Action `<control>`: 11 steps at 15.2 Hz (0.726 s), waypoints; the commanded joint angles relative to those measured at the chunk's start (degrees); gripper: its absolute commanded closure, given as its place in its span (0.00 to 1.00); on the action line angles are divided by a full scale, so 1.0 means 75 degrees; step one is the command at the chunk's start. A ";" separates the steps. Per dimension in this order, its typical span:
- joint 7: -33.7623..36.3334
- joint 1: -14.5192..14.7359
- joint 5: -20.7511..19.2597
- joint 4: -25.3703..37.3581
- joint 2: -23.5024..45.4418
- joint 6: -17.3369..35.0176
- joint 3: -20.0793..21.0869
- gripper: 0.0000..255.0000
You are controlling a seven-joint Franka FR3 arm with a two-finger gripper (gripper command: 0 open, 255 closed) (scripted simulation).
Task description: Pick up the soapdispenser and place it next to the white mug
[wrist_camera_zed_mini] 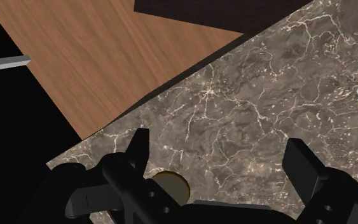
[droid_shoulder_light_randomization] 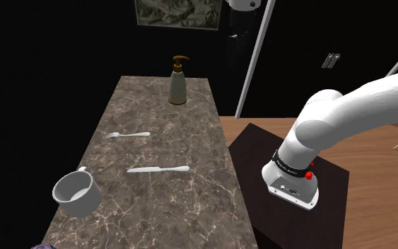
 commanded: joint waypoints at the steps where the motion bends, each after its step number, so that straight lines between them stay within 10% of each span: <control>1: 0.0000 0.0000 0.0000 0.0000 0.0000 0.0000 0.0000 0.00; 11: -0.0113 -0.0172 0.0059 0.1767 0.3104 0.1324 -0.0328 0.00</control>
